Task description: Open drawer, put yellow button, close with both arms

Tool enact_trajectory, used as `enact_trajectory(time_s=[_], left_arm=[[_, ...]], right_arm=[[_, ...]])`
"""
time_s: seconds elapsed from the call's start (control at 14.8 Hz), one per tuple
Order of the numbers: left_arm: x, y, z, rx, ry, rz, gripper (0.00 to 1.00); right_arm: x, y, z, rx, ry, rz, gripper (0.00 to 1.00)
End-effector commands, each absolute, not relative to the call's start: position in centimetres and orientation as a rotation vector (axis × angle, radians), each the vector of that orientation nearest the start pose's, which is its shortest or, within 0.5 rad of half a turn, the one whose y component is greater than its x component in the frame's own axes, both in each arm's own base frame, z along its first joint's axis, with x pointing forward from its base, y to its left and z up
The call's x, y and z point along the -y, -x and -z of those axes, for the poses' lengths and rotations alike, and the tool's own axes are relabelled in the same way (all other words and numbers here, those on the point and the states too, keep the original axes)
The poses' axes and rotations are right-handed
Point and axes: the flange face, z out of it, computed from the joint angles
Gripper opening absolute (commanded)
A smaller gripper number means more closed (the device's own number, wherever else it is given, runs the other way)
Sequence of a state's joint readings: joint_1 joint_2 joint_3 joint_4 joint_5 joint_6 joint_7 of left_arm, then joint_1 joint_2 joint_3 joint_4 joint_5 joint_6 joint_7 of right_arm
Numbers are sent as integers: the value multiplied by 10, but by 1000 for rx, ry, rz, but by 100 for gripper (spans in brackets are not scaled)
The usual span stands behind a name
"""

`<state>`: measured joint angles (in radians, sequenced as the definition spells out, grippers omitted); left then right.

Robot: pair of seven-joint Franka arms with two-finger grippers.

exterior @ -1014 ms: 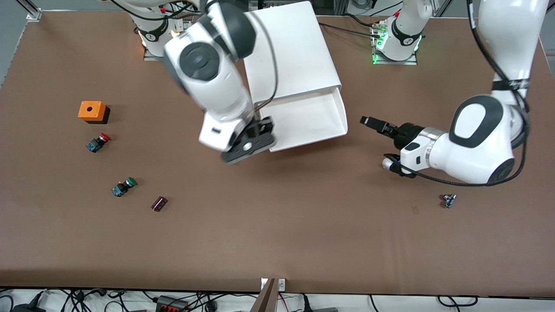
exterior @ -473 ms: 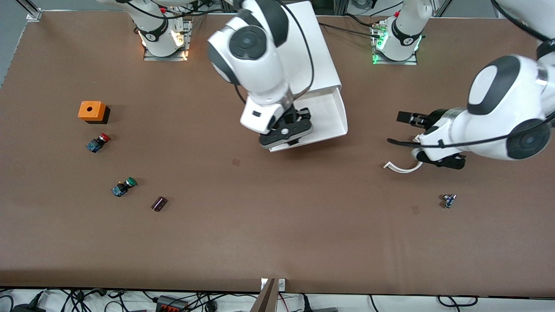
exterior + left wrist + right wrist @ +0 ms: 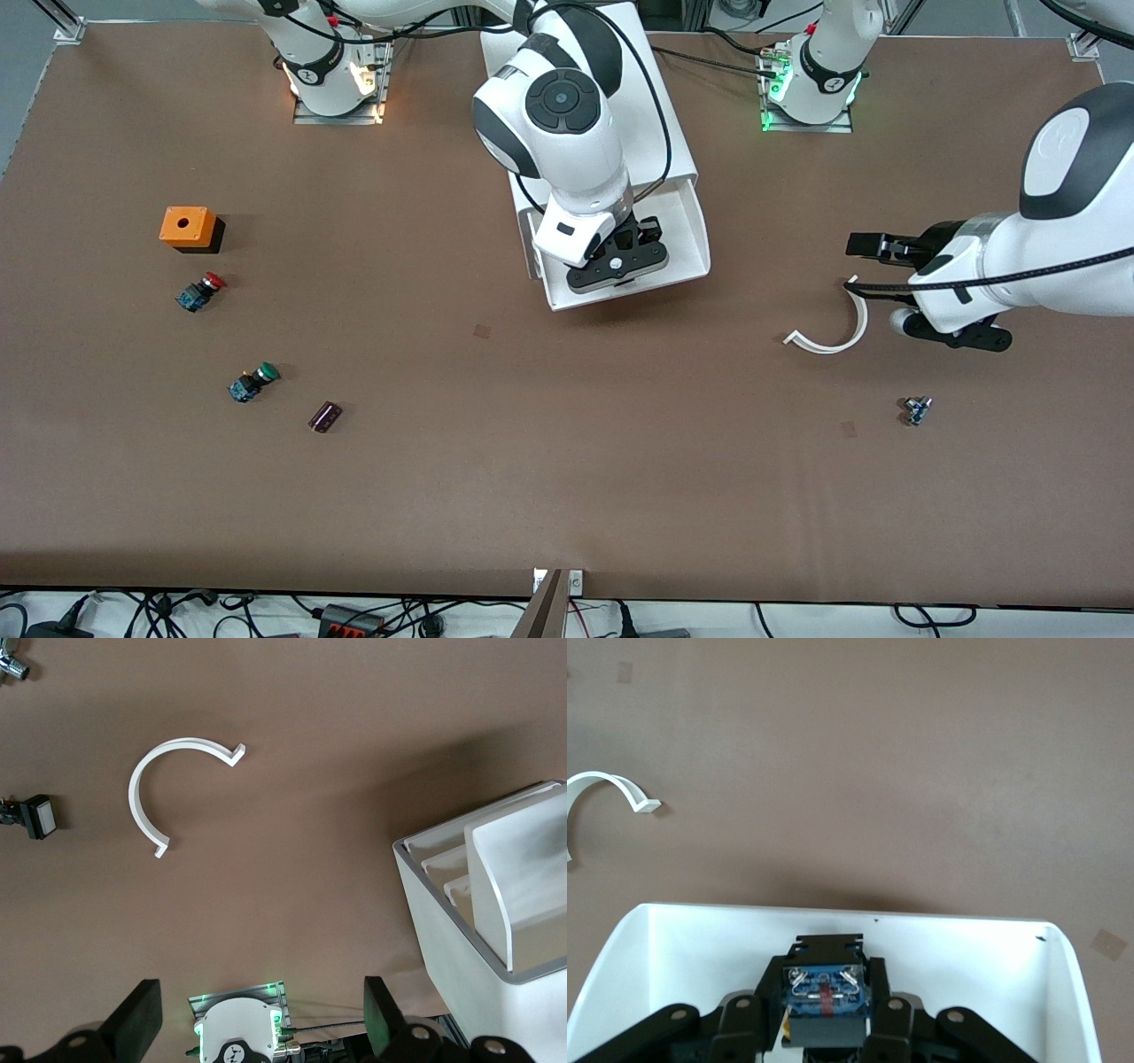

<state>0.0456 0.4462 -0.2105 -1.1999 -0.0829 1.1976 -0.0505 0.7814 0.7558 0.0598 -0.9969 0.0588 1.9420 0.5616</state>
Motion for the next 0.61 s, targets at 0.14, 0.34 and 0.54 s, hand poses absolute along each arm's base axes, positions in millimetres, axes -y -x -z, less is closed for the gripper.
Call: enact_trajectory(time_s=[0.14,0.34,0.54], left_arm=[[85,-632,-514,-193,3169,-691,100],[85,-632,-514,-192,3168,-691,100],[85,-632,-513,-192,3168,-691,100]], right_arm=[[-575,-514,-417,379,3015,89,0],[-578,-511,-412,396,3023,84,14],[-578,-514,-418,385,3009,107,100]])
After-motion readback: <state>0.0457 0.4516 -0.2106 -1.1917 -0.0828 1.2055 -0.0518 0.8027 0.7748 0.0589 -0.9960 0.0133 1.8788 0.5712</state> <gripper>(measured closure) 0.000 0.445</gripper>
